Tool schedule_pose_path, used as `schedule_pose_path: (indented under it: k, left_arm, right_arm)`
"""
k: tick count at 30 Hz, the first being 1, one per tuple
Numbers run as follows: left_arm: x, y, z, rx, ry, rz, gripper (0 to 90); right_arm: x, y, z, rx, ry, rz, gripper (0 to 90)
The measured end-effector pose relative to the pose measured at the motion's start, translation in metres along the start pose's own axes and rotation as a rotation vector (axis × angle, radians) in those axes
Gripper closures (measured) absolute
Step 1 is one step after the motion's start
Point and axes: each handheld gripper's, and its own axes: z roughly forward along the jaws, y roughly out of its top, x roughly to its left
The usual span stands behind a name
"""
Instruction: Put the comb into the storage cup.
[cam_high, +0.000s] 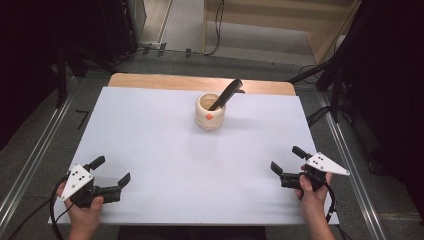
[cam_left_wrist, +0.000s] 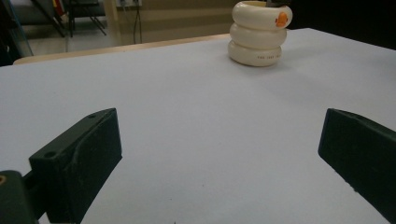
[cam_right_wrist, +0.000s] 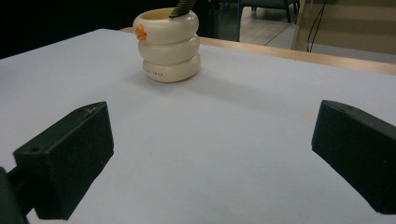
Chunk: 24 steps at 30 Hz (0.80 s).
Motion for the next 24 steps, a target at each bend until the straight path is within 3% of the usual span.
schedule_pose_path:
  k: [10, 24]
  left_arm:
    - [0.0, 0.0, 0.0, -0.002, 0.0, -0.002, 0.0]
    - [0.0, 0.0, 0.0, -0.001, -0.004, 0.001, 0.0]
  right_arm:
    - [-0.008, -0.015, -0.016, -0.011, 0.018, 0.012, 0.0]
    - [-0.022, -0.039, -0.039, 0.009, -0.028, 0.026, 0.0]
